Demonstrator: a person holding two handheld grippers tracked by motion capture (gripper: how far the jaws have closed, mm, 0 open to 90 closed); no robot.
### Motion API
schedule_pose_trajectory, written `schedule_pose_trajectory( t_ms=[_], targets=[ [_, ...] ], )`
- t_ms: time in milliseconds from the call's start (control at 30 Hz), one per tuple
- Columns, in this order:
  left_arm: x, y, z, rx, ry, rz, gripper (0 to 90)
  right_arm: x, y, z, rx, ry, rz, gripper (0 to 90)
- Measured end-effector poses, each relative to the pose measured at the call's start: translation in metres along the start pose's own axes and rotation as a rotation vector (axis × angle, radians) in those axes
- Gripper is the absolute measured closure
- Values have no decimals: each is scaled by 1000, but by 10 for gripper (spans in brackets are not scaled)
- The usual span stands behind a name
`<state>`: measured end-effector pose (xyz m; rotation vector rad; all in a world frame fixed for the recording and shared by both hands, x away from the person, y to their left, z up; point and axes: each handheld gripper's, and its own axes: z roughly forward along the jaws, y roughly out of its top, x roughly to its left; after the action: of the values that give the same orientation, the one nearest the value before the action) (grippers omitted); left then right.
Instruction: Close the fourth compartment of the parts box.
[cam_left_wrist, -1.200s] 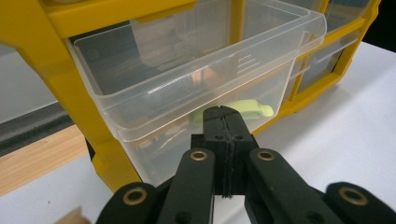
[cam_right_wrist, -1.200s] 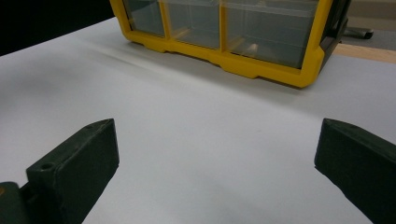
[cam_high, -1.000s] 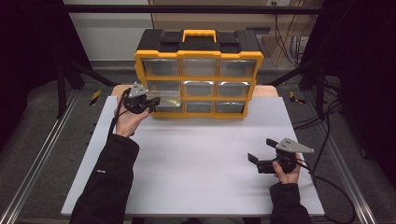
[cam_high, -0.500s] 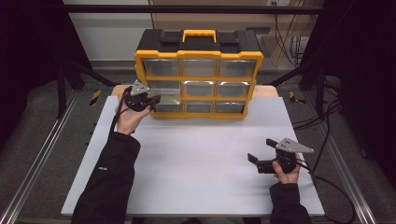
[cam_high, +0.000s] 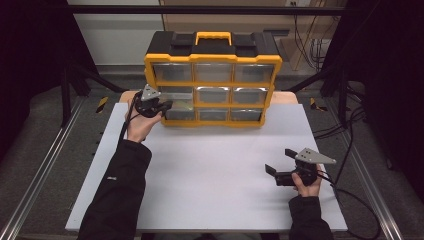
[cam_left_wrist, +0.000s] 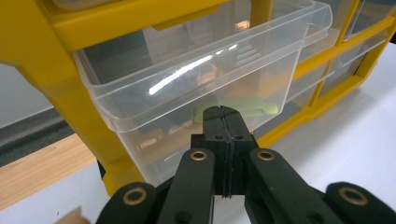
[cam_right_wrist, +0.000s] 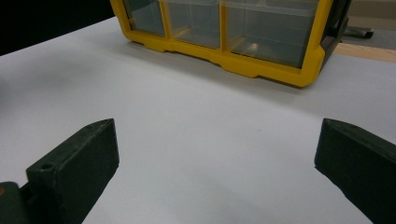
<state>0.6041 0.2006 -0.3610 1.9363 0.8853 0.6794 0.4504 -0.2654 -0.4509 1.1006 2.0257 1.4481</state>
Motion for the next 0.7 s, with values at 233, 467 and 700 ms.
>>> schedule_pose_trajectory(
  t_ms=[233,467,700],
  targets=[
    [-1,2,3,-7,7,-20,899,0,0,0,-3,0,-1,3],
    [1,4,7,-5,14,-10,899,0,0,0,-5,-1,0,3],
    [3,5,10,-6,23,-14,899,0,0,0,-4,0,0,4]
  ],
)
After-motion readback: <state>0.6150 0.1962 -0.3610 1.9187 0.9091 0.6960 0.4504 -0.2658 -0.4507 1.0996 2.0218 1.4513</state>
